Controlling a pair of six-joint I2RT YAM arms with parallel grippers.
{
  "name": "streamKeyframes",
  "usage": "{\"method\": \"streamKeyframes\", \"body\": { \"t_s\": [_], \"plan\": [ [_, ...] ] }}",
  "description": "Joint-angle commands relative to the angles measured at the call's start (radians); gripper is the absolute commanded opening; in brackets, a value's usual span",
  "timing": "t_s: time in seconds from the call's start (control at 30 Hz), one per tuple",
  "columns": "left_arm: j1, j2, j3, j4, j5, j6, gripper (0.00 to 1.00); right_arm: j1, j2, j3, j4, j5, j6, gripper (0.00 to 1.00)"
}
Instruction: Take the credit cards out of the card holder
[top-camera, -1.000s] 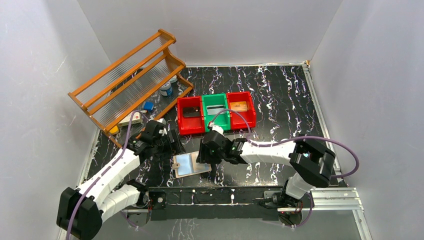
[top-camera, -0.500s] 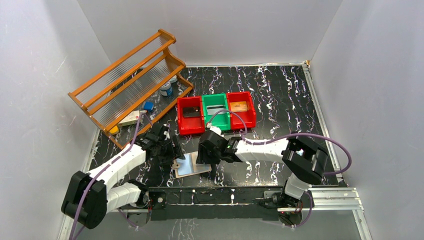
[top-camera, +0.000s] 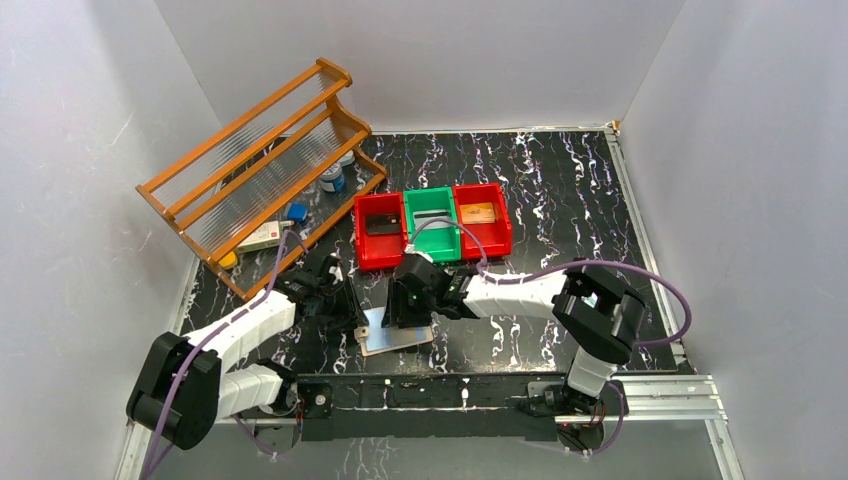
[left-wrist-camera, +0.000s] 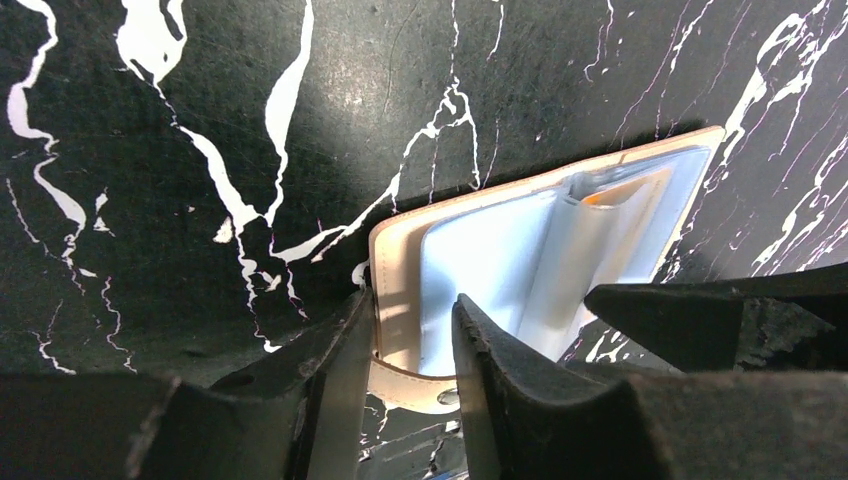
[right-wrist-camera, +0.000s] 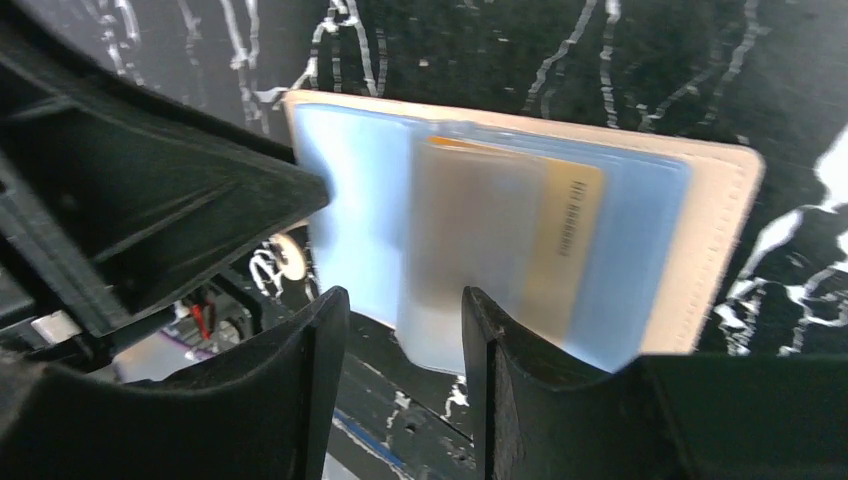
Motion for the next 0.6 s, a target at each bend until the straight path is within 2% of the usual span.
{"method": "streamKeyframes", "body": {
  "t_s": [0.0,0.13,0.27,0.37,0.57],
  "plan": [
    [-0.003,0.001,-0.023,-0.008,0.027,0.003,0.32,-0.033,-0.026,-0.075,0.246,-0.147,0.062,0.53],
    [-0.003,-0.007,-0.024,-0.008,0.026,0.003,0.32,-0.049,-0.046,-0.12,0.315,-0.17,0.09,0.52],
    [-0.003,-0.006,-0.024,-0.007,0.029,0.003,0.32,-0.052,-0.044,-0.115,0.309,-0.182,0.084,0.52],
    [-0.003,-0.005,-0.021,-0.007,0.03,0.006,0.31,-0.053,-0.063,-0.08,0.218,-0.135,0.052,0.51],
    [-0.003,-0.015,-0.022,-0.008,0.031,0.003,0.31,-0.052,-0.107,-0.004,-0.02,0.02,-0.002,0.56]
  ]
}}
